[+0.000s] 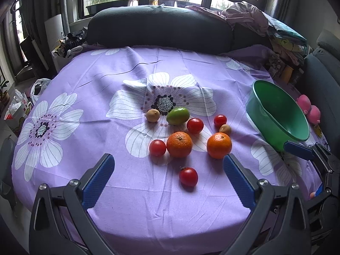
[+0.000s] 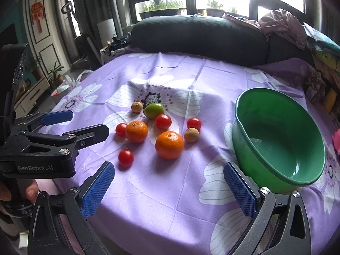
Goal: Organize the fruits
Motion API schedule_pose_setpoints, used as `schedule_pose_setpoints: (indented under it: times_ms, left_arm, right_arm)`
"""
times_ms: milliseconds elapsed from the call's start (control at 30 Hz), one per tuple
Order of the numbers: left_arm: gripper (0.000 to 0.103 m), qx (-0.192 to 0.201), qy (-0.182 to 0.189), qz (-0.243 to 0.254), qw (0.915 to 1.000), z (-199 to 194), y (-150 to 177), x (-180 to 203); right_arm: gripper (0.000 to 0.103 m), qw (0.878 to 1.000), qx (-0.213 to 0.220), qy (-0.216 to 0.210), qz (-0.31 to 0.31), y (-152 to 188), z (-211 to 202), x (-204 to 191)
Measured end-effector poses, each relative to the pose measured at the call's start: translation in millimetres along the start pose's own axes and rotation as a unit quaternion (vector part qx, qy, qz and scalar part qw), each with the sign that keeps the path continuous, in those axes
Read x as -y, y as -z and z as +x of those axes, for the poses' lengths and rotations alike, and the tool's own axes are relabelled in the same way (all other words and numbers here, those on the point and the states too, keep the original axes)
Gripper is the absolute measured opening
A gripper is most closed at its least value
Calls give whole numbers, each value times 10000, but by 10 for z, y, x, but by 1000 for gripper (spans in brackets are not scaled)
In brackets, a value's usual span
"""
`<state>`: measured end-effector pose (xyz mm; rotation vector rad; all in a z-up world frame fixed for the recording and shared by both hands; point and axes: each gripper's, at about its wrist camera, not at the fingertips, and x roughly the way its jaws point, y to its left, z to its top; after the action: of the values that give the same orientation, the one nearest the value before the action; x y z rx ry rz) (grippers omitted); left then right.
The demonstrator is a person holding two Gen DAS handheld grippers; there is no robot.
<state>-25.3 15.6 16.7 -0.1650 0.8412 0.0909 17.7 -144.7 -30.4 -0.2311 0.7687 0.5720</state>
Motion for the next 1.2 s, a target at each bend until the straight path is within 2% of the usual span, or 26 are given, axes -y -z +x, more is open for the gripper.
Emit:
schedule_pose_setpoints:
  times_ms: [233, 500, 767, 933, 1000, 1100, 1200]
  left_arm:
    - [102, -83, 157, -117, 9998, 68, 11, -92]
    - [102, -266, 837, -399, 9953, 160, 58, -262]
    - [98, -412, 1573, -636, 9846, 241, 171, -385]
    - [94, -485, 1842, -502, 9804, 320, 124, -278]
    - [85, -497, 1955, -406, 9786, 354, 70, -212]
    - [85, -511, 2063, -202, 9769, 432, -21, -90]
    - [81, -605, 2138, -23, 9750, 538, -100, 22]
  right_arm:
    - [103, 10000, -81, -46, -5, -31, 59, -54]
    - [103, 9997, -177, -149, 27, -17, 158, -86]
    - [85, 9988, -351, -340, 105, 60, 300, -44]
    - [83, 9981, -412, -402, 228, 62, 423, 21]
    - [82, 9980, -444, -367, 261, 40, 477, 53]
    - [82, 9979, -480, -352, 260, 13, 558, 98]
    - [75, 9974, -563, -376, 258, -12, 654, 144]
